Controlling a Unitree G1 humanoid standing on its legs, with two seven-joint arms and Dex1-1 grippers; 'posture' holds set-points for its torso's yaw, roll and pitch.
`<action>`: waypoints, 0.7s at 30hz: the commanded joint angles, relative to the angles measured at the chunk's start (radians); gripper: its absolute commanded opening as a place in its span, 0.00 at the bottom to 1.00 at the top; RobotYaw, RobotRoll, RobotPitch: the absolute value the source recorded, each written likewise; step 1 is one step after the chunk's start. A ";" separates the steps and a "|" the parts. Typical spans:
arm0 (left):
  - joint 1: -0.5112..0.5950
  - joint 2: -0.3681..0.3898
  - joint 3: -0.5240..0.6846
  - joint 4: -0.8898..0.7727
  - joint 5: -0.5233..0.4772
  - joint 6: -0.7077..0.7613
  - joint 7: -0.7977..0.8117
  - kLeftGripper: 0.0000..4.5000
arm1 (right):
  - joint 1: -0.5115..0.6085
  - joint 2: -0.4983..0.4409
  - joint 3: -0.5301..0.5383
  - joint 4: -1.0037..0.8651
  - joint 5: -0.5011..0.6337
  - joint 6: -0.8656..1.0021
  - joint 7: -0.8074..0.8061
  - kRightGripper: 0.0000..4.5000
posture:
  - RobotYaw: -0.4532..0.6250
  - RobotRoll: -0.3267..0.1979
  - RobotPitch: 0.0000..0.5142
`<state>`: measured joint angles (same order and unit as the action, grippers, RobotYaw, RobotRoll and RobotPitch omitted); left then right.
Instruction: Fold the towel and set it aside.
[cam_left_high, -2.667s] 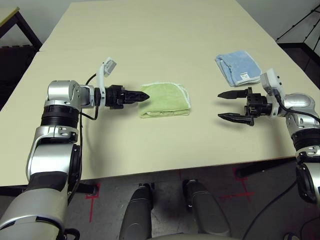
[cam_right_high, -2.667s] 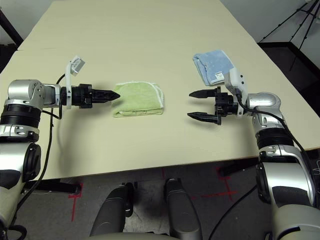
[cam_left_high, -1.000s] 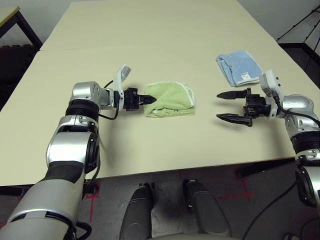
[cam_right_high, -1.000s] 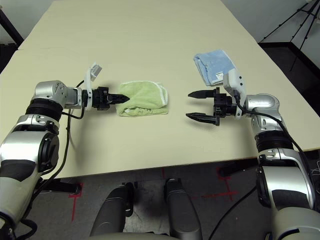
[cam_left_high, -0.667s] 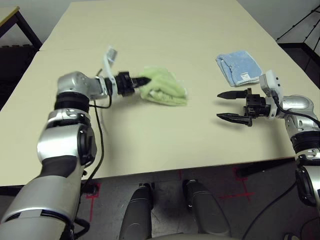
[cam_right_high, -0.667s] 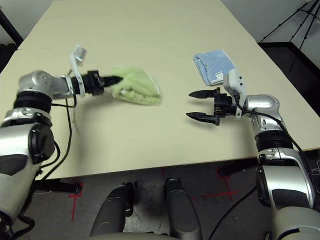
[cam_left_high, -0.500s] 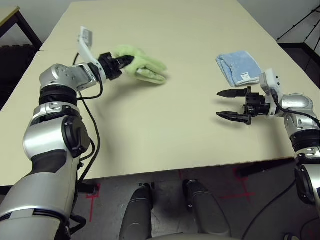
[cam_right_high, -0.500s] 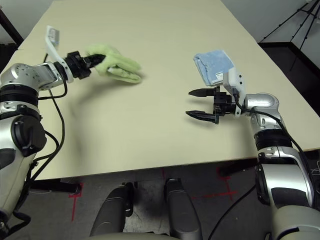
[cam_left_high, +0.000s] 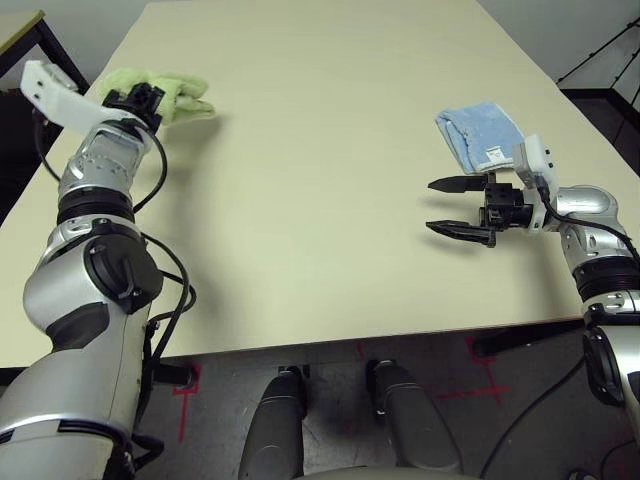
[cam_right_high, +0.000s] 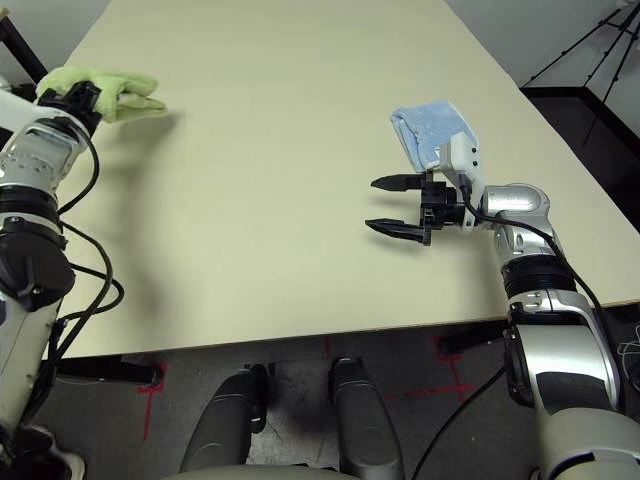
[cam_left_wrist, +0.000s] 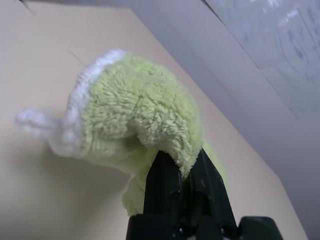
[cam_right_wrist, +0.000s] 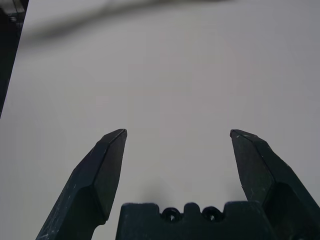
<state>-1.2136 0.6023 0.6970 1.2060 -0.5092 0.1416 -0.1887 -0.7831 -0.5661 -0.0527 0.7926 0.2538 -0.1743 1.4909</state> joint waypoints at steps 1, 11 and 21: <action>0.011 0.000 0.001 0.012 -0.010 -0.015 0.007 0.00 | -0.024 0.027 -0.029 -0.005 0.038 0.047 -0.046 1.00 | 0.43 0.62 0.28; 0.029 0.004 0.000 0.012 -0.013 -0.007 0.010 0.00 | -0.041 0.066 -0.067 -0.034 0.101 0.112 -0.102 1.00 | 0.44 0.62 0.29; 0.056 -0.004 0.003 0.007 -0.017 -0.019 0.009 0.00 | -0.020 0.064 -0.067 -0.088 0.119 0.148 -0.115 1.00 | 0.43 0.62 0.30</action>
<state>-1.1747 0.5996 0.6965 1.2058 -0.5134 0.1341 -0.1835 -0.8147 -0.4961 -0.1118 0.7282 0.3630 -0.0346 1.3777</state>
